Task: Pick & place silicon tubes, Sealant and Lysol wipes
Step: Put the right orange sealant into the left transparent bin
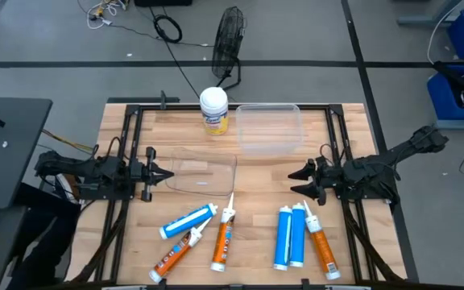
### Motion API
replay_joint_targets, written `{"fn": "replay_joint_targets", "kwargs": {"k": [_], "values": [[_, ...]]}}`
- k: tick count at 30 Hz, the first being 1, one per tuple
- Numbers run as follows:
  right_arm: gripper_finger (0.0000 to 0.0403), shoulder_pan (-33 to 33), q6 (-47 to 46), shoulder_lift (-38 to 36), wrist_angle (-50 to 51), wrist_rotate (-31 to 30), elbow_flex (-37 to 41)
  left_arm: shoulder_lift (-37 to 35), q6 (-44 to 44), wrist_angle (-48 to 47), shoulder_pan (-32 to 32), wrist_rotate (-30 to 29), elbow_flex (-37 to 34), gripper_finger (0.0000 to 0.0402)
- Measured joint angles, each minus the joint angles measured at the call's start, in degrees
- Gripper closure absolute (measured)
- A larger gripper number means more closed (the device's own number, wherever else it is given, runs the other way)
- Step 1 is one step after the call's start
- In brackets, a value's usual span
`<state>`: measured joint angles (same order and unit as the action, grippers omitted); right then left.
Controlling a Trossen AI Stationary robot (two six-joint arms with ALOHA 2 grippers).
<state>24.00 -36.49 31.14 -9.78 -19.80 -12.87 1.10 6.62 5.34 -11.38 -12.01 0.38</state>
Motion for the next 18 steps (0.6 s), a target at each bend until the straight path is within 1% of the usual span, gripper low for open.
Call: {"fn": "replay_joint_targets", "kwargs": {"k": [2, 4, 7, 9, 14, 18], "values": [[0.0108, 0.9, -2.3, 4.0, 6.6, 1.0, -4.8, 0.0, -0.4, 0.0, 0.0, 0.0, 0.0, 0.0383], [0.0112, 2.0, -6.3, 8.2, 15.5, 1.4, -10.5, 0.0, -1.1, 0.0, 0.0, 0.0, 0.0, 0.0383], [0.0113, 3.8, -15.3, 14.6, 30.1, 1.4, -18.9, 0.0, -1.2, 0.0, 0.0, 0.0, 0.0, 0.0383], [0.011, 5.3, -21.2, 19.1, 37.7, 1.5, -24.1, 0.0, -1.4, -0.1, 0.0, 0.0, 0.0, 0.0383], [0.0098, 9.6, -34.7, 30.1, 50.8, 8.6, -36.9, 0.0, -1.5, -0.1, 0.0, 0.0, 0.0, 0.0383], [0.0095, 13.4, -44.9, 39.2, 61.2, 14.1, -45.5, 0.0, -1.5, -0.1, 0.0, 0.0, 0.0, 0.0383]]}}
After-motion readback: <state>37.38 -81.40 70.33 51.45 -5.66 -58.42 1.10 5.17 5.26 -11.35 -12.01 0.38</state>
